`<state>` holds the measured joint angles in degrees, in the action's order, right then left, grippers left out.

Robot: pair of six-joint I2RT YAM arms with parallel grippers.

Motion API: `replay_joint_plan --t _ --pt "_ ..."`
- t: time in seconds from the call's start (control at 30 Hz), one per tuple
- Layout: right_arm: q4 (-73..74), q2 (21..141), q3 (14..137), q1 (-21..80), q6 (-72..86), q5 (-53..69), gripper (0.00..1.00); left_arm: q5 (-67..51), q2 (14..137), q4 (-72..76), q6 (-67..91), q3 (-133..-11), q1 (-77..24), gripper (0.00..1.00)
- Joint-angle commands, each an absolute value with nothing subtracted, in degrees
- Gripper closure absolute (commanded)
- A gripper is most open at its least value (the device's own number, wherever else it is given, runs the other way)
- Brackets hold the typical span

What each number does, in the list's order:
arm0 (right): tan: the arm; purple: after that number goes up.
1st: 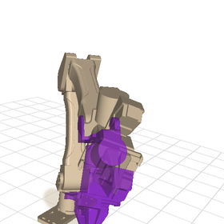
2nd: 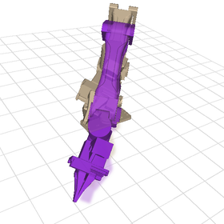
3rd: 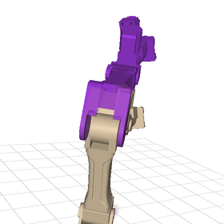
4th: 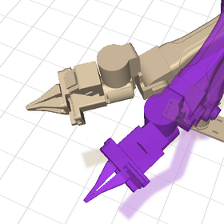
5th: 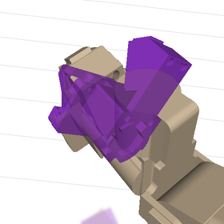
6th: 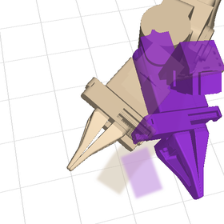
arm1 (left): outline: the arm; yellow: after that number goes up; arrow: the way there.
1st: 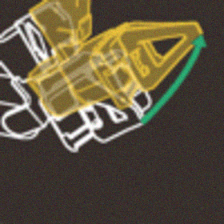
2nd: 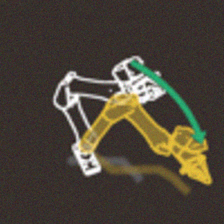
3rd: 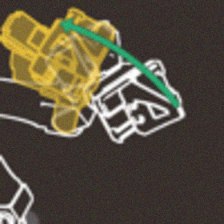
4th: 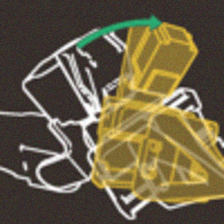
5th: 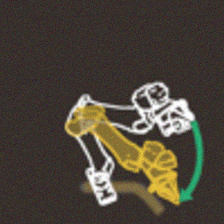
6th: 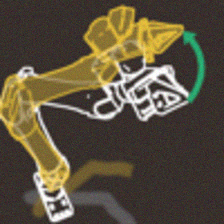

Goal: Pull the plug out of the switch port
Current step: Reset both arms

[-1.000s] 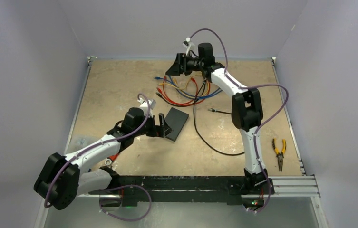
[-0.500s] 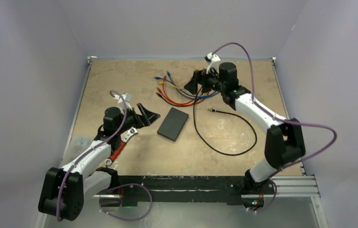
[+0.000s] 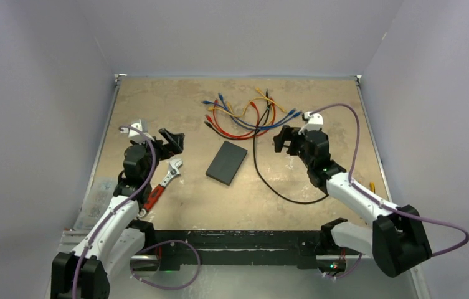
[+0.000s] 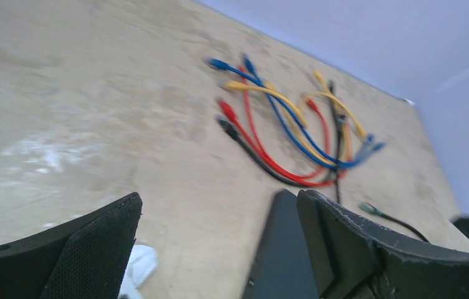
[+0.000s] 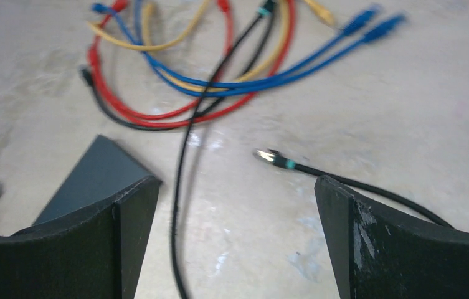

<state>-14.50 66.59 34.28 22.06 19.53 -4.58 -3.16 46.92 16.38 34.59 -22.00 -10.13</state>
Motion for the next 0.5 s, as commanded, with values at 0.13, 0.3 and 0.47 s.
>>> replay_joint_plan --t 0.13,0.3,0.47 --pt "-28.31 61.62 25.37 21.91 21.32 -36.08 0.01 22.81 49.48 21.21 21.98 -19.31 -9.67 0.07" --pt "-31.96 63.1 25.02 21.8 19.92 -40.52 0.02 30.67 53.78 28.98 17.71 -14.78 -9.67 0.06" --pt "-46.94 64.31 20.09 21.45 8.18 -41.44 0.03 29.86 59.93 40.22 11.0 -12.0 -9.67 0.04"
